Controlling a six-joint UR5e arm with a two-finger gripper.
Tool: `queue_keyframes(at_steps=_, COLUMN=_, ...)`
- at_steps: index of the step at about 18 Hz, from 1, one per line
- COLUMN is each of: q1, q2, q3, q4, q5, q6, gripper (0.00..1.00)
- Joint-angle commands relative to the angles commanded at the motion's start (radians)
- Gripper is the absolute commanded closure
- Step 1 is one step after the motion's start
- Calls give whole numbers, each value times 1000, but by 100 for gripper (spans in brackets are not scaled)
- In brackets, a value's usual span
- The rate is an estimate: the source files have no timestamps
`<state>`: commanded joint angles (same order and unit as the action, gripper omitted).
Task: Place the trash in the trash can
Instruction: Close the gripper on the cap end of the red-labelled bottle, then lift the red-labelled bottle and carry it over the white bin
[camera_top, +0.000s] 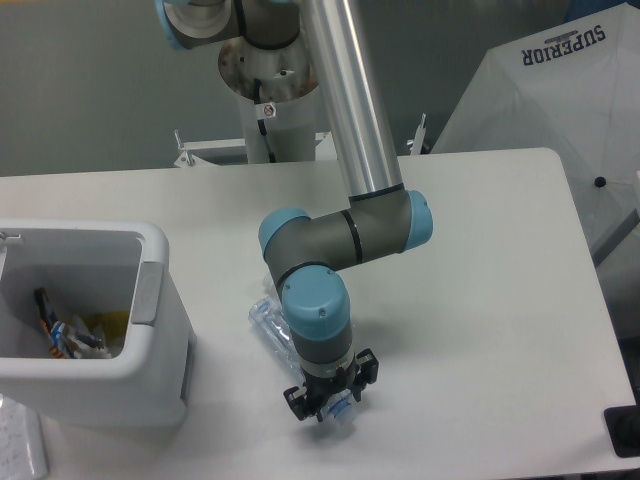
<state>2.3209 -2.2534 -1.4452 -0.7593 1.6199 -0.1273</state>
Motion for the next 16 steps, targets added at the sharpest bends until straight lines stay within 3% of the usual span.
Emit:
queue_keyframes(at_steps=4, q1=0, q2=34, q3=45, q4=0, q5=-3, q6=35, gripper=38)
queue_keyframes(at_steps=12, q1=12, q2=141, q3=58, q4=35, q5=-5, q6=126, gripper=38)
queue_keyframes(at_steps=16, q1=26, q2=199, q3=123, q4=37, q5=-6, q6=126, gripper=38)
